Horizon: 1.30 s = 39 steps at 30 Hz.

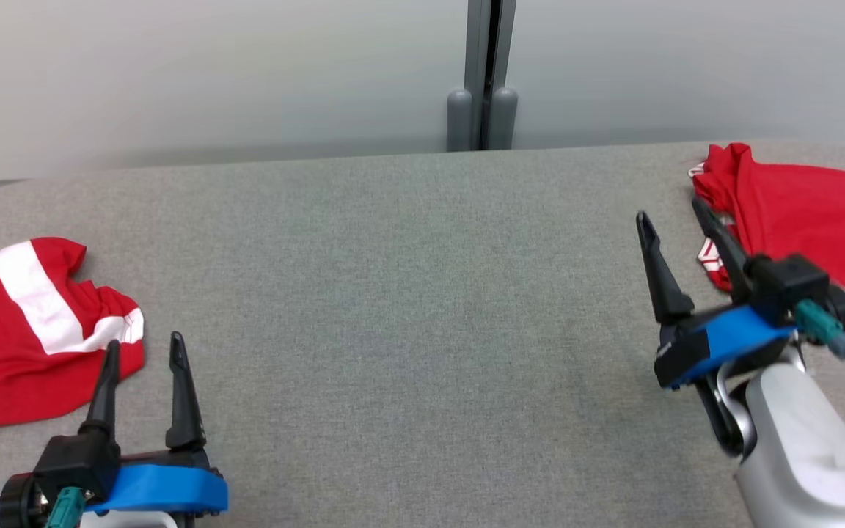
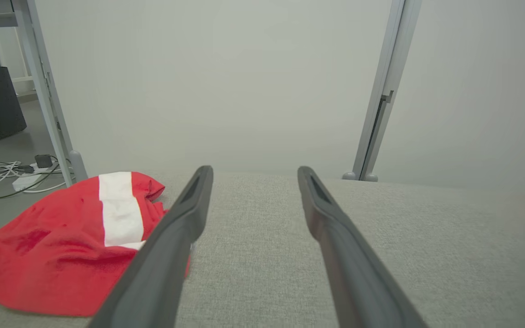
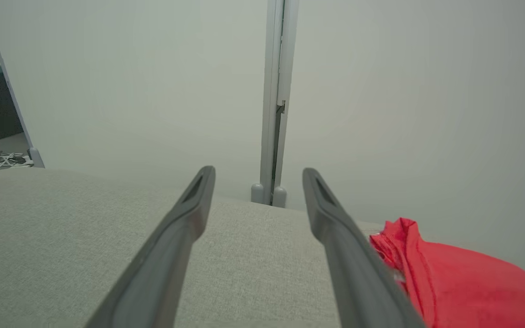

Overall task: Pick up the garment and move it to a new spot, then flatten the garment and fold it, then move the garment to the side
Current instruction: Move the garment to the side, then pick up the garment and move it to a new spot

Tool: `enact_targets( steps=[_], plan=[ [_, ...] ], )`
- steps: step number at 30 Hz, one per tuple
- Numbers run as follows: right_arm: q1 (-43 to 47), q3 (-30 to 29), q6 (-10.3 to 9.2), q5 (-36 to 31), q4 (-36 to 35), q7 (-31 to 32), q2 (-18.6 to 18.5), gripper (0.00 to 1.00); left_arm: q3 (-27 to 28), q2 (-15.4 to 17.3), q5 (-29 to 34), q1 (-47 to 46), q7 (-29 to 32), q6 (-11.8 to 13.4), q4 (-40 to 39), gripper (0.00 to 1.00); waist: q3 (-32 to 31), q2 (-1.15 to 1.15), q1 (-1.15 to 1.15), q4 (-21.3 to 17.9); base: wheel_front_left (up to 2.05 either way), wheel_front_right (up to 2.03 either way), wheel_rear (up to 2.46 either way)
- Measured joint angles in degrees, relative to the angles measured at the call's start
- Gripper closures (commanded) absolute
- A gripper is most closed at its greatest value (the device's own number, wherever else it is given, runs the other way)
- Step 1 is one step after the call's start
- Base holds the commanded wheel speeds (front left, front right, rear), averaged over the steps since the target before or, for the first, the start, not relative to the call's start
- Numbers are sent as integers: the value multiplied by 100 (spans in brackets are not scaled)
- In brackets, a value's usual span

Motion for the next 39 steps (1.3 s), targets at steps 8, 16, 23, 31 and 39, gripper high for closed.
enact_targets(
  steps=[8,16,23,31,39],
  plan=[
    [976,-391,0,18,-662,145,205,0,-108,-23,15,193,0,-27,94,0,-249,0,1,5,0,0,0],
    [1917,-871,-1,-57,-1485,486,502,0,-216,-32,30,318,12,-20,125,0,-457,0,1,-55,0,0,0],
    [2410,-956,0,-73,-1880,677,633,0,-235,-20,-12,380,12,-20,177,0,-547,0,1,-101,0,0,0],
    [2564,-935,0,-49,-1982,744,680,0,-253,0,-57,380,12,0,183,0,-552,0,2,-55,0,0,0],
    [2598,-931,0,20,-1993,744,687,0,-283,40,-73,380,11,18,193,0,-541,0,2,-33,0,0,0]
  ],
)
